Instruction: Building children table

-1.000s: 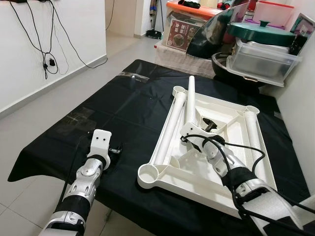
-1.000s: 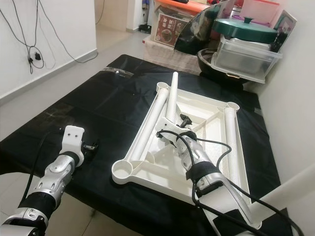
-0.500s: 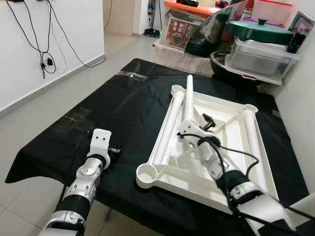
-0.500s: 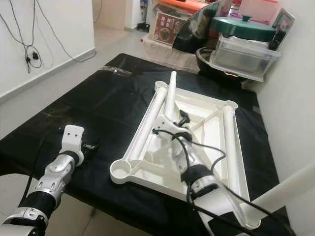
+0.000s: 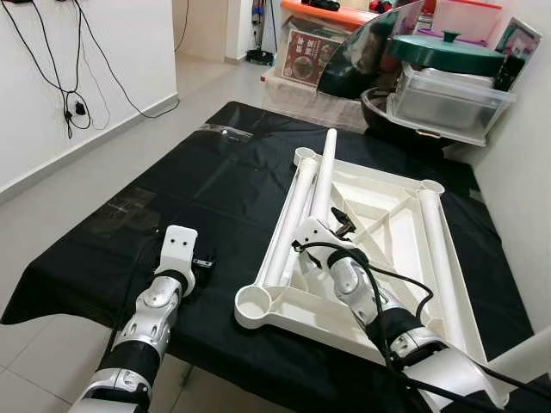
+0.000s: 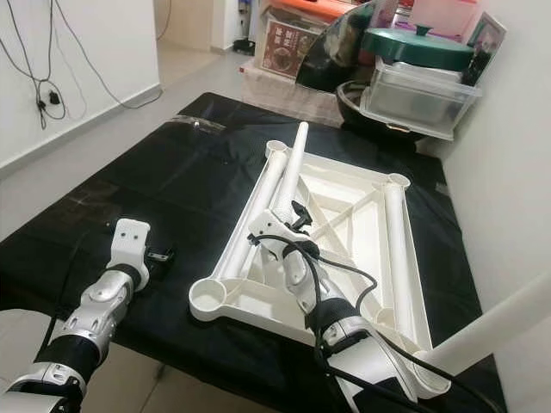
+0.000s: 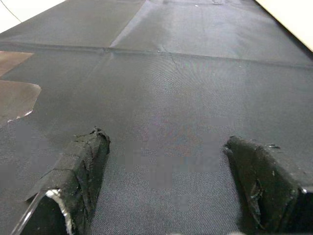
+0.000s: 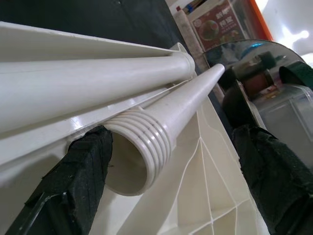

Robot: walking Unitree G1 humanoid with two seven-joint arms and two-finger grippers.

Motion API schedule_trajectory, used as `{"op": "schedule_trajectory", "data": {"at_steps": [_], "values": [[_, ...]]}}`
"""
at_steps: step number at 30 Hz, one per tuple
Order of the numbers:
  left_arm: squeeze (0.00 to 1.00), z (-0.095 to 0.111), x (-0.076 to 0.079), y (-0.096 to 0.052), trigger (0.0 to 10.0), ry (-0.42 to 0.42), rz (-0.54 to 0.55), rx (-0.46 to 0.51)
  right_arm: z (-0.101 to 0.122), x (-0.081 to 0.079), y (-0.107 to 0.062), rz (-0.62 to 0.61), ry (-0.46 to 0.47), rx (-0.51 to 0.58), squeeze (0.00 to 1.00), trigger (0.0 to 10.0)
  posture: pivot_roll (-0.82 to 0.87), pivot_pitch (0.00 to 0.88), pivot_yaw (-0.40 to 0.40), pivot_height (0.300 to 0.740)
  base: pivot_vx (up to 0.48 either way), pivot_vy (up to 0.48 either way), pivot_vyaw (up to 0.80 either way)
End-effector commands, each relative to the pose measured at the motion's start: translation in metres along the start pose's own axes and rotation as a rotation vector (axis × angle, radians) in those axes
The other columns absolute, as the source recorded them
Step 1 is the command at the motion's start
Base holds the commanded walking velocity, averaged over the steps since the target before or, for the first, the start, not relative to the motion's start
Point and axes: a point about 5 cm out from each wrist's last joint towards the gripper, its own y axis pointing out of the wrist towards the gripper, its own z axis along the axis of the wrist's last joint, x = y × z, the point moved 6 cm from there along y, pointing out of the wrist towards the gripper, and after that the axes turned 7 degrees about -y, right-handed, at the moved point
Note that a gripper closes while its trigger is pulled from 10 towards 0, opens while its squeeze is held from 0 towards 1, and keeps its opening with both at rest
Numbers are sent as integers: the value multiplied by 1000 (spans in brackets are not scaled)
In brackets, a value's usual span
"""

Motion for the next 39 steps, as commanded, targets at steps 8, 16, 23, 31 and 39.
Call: {"op": "schedule_trajectory", "data": {"at_steps": [8,16,23,31,39], "values": [[0,-11,5,-1,10000,11,-10,-37,-31,5,-2,5,-74,-120,0,10000,194,0,-180,740,0,0,0],[0,-12,7,-1,10000,9,-11,-37,-27,0,1,59,-102,-131,0,10000,204,0,-192,740,0,0,0],[0,-12,4,-2,10000,8,-4,-36,-27,4,3,57,-95,-146,0,10000,209,0,-203,740,0,0,0],[0,-15,5,-4,10000,4,-2,-38,-17,23,9,-48,67,-148,0,10000,217,0,-213,740,0,0,0],[0,-16,5,-6,10000,3,4,-37,-18,24,8,-78,184,-154,0,5569,221,0,-221,740,0,0,0]]}}
